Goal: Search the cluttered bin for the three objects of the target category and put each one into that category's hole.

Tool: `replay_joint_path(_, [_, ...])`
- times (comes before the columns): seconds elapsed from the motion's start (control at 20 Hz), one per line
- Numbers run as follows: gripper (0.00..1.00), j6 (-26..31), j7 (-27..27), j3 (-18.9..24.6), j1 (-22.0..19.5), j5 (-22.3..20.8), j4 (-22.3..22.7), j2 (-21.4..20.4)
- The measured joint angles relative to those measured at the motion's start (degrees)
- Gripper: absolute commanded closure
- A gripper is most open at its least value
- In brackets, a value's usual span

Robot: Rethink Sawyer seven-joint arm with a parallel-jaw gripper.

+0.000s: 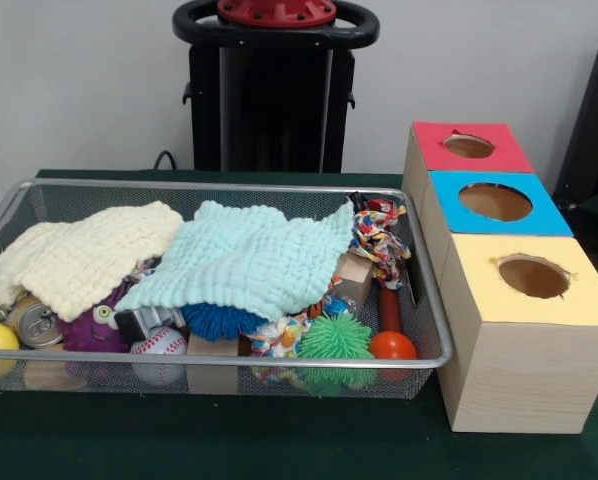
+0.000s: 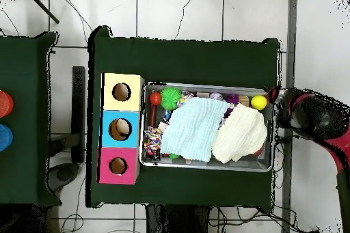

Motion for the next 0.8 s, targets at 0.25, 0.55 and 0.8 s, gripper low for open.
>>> replay_joint_path(0.25, [0.00, 0.01, 0.00, 0.06, -0.13, -0.01, -1.34, 1.38])
replay_joint_path(0.55, [0.00, 0.01, 0.00, 0.14, -0.41, -0.01, -1.57, 1.63])
replay_joint_path(0.8, [0.00, 0.21, 0.00, 0.13, -0.41, -0.01, -1.57, 0.77])
